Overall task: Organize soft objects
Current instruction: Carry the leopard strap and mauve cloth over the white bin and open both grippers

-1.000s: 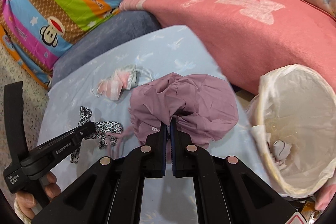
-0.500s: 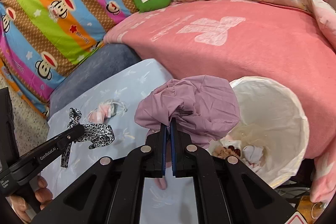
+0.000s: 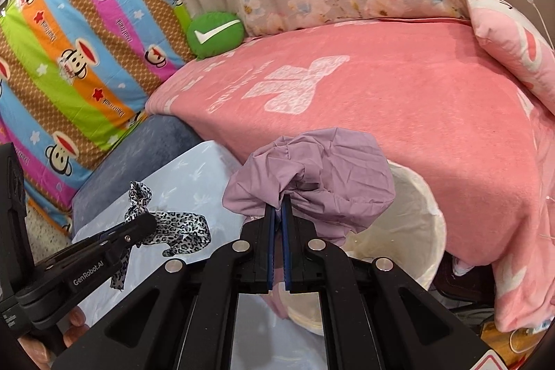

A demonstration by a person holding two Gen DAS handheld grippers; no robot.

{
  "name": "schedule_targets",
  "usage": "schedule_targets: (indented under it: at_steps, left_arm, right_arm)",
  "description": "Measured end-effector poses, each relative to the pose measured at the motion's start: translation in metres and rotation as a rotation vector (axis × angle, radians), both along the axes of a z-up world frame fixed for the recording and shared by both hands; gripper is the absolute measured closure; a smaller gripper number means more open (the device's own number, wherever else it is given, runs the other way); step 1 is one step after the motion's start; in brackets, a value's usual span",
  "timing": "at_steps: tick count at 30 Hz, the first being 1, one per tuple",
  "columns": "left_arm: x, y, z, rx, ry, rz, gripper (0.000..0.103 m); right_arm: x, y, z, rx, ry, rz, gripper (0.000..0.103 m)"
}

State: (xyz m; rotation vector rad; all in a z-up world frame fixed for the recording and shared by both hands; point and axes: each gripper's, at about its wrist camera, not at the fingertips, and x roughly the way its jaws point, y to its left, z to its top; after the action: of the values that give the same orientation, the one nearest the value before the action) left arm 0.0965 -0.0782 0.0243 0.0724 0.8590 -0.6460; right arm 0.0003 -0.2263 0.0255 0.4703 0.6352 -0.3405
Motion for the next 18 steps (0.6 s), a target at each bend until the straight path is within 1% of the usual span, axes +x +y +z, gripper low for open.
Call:
schedule_targets:
  at_steps: [5,10,11,12,13,14,15,16,18]
  left_arm:
    - [-0.006,-0.024,-0.001,0.0,0.01,-0.053,0.089]
    - [-0.012,-0.043,-0.002,-0.005,0.029,-0.096,0.086]
    - [-0.012,-0.046,-0.002,-0.003,0.035,-0.103,0.082]
    - [-0.013,-0.049,-0.002,-0.001,0.036,-0.101,0.068]
    - [-0.013,-0.05,-0.001,-0.002,0.034,-0.094,0.058]
    - [-0.014,-0.05,0.0,-0.004,0.023,-0.078,0.038]
    - [-0.016,-0.049,0.002,-0.008,0.008,-0.064,0.032]
    - [-0.017,-0.049,0.004,-0.015,-0.007,-0.059,0.032]
    - [-0.017,-0.05,0.004,-0.007,-0.009,-0.065,0.032]
  right_arm:
    - [-0.011,-0.021,0.001,0.004,-0.011,-0.042,0.1]
    - [-0.016,-0.035,-0.001,0.013,-0.009,-0.065,0.099]
    - [-0.016,-0.036,-0.001,0.014,-0.008,-0.067,0.099]
    - [-0.016,-0.037,-0.001,0.015,-0.007,-0.066,0.098]
    - [-0.016,-0.038,-0.002,0.016,-0.007,-0.064,0.096]
    - [-0.016,-0.038,-0.002,0.016,-0.007,-0.063,0.093]
    - [-0.016,-0.038,-0.001,0.013,-0.009,-0.064,0.092]
    - [-0.016,-0.036,-0.001,0.012,-0.012,-0.064,0.092]
    - [-0.014,-0.035,-0.001,0.011,-0.012,-0.061,0.092]
